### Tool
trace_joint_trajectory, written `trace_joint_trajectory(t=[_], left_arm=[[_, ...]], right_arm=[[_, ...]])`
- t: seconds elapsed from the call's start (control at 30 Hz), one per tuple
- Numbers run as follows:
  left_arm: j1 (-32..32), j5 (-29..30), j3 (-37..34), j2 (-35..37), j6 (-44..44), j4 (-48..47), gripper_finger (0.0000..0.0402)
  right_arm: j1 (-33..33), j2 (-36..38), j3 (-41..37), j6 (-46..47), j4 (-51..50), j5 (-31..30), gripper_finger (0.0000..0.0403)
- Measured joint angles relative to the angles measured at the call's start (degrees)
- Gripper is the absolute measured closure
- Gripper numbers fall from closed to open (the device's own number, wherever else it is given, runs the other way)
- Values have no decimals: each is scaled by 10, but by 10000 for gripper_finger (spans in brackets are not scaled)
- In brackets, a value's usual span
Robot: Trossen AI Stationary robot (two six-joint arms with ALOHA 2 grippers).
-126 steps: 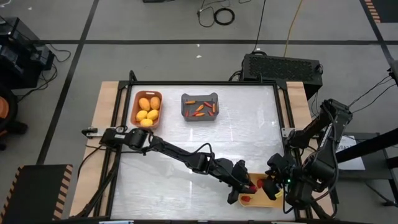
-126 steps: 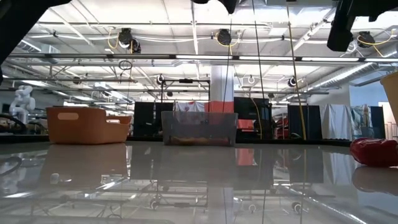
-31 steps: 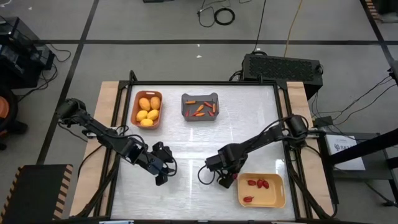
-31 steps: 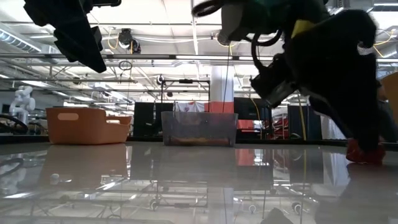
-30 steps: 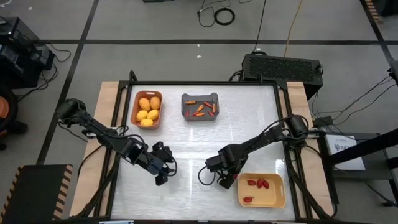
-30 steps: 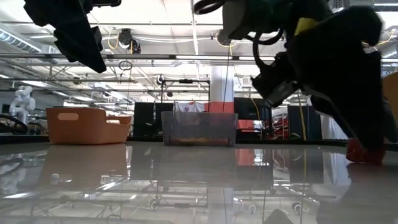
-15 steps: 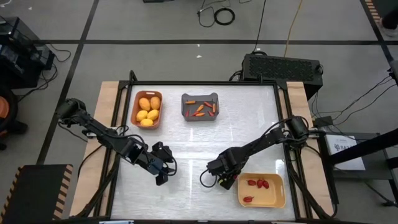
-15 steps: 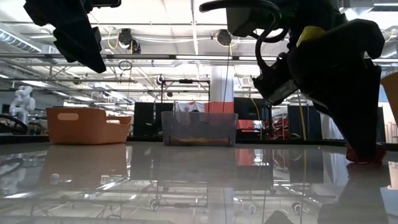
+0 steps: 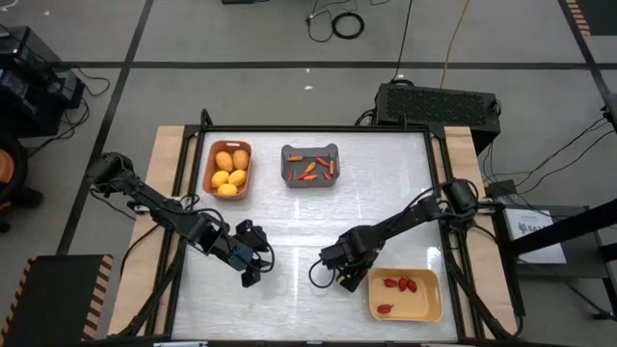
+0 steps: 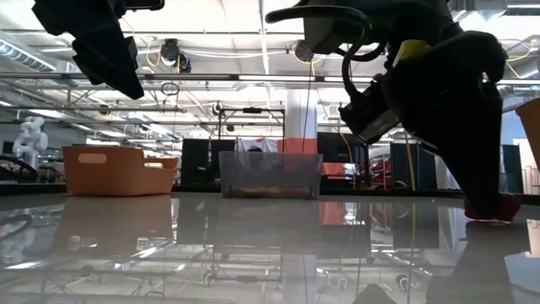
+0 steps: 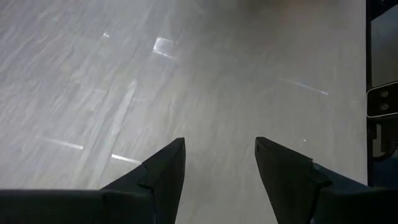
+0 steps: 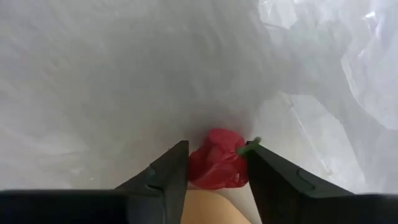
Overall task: Sort produce into baskets
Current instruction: Put the red chili pepper into the yellow bin
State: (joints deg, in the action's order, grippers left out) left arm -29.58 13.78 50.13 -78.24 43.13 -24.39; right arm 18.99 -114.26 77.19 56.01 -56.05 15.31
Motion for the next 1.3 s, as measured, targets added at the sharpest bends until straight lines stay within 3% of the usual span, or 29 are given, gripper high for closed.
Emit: trace_joint_trajectory(t=[0.27, 0.53, 0.7, 0.93, 1.3], left_arm=[[0, 0, 0, 0, -1, -1, 201], [0, 0, 0, 0, -1, -1, 201], [0, 0, 0, 0, -1, -1, 201], [0, 0, 0, 0, -1, -1, 201], [0, -23, 0, 0, -7, -1, 201]], right_arm=[[-27, 0, 5, -24, -5, 28, 279], [-56, 0, 71, -60, -48, 25, 295], [-54, 0, 129, -68, -125, 24, 300], [-10, 2, 216, -46, -257, -21, 300], [115, 12, 218, 75, -333, -18, 300]])
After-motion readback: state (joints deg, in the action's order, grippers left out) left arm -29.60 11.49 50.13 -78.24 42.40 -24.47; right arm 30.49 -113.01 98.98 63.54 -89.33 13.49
